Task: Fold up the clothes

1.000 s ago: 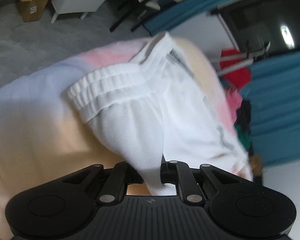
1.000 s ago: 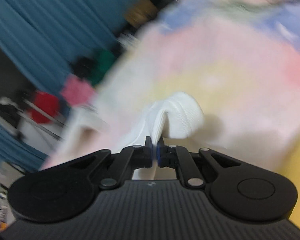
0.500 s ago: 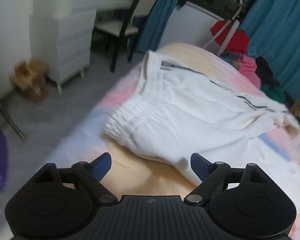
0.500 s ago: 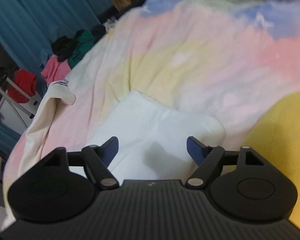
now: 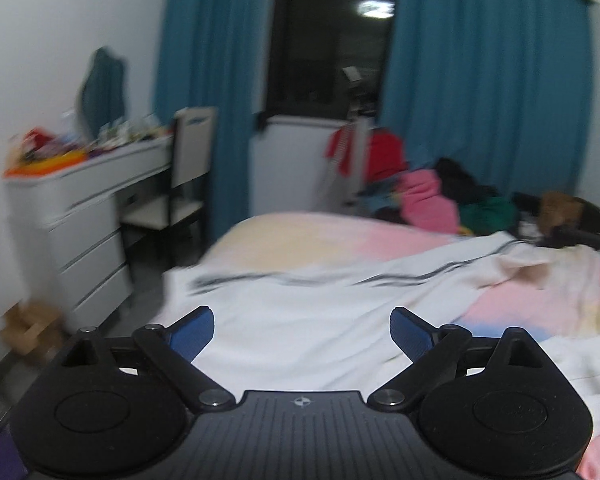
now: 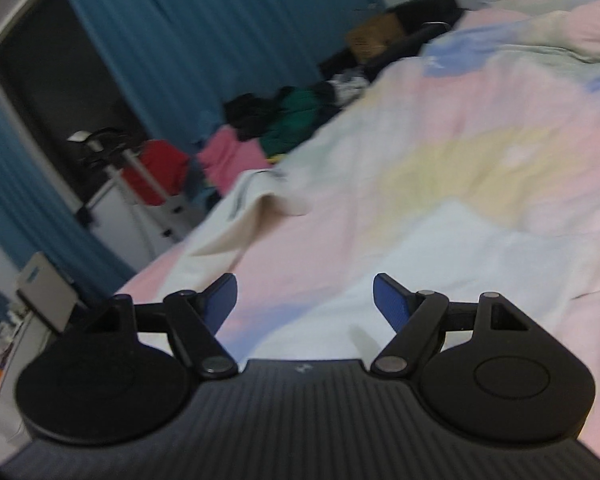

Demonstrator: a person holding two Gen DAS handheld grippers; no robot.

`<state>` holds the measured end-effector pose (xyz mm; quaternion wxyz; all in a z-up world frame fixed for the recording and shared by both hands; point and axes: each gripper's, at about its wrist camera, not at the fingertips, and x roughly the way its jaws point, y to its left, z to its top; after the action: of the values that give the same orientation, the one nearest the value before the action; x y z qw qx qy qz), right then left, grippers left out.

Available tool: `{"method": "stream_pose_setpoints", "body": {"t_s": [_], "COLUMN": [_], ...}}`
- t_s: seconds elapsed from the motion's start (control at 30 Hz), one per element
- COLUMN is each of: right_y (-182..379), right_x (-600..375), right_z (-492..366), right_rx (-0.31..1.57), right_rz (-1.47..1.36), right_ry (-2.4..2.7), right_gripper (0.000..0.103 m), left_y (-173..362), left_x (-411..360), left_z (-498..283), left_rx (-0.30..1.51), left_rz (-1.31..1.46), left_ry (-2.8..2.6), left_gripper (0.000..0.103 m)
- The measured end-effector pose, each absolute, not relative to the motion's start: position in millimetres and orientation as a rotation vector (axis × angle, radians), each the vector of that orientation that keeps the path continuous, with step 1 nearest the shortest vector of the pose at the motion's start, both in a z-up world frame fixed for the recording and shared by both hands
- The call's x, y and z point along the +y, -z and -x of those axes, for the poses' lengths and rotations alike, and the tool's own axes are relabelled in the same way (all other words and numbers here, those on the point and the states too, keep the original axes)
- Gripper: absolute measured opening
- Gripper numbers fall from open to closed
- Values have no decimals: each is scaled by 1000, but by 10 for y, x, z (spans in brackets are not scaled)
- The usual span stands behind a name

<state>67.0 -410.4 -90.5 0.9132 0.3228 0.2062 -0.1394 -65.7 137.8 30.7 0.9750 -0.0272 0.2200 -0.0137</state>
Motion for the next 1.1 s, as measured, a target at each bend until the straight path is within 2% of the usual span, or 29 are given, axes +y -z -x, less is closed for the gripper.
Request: {"method": "stream_pose_setpoints", "body": {"t_s": [0.17,0.33,0.47,0.63,0.83,0.97,1.0,1.03,1.07,1.1], "right_y": [925,1067,1285,1703,2025,2136,2134,2129,2109,2085], "right_x": [-3822,-3890,-4066,-4313,-4454,-4565,-4597,-4630,-4675,-4727], "right_z": [-897,-1299,-1840,-2705,-3653,-4051,-4096,-4139,-4163,-4165], "right_rx": [416,467,498,442,353,338,342,347,360,373], "right_rz": [-634,-718,-928,-1220,-1324,-1276,-1240,-1202,-1158,-1133], "right_ry": [204,149,74,103,153,243,288,332,369,389], "right_gripper": [77,79,79,79,79,78,73,55,42,13], "left_y": [-274,122,496,931,1406,1560,1582,1605,1629,1641], "left_x": [823,478,536,678,694,612,581,552,525,513], "left_z": [303,-39,-247,-503,-1128,-1321,-1345,-1373,-1402,-1418], "left_rx": [428,464,524,501,620,618,613,612,612,613], "left_rz": [78,55,107,109,253,226,215,206,197,187], "left_ry": [99,124,117,116,135,149,148,154,163,169], "left_gripper": [97,97,97,99,99,99,99,99,99,99]}}
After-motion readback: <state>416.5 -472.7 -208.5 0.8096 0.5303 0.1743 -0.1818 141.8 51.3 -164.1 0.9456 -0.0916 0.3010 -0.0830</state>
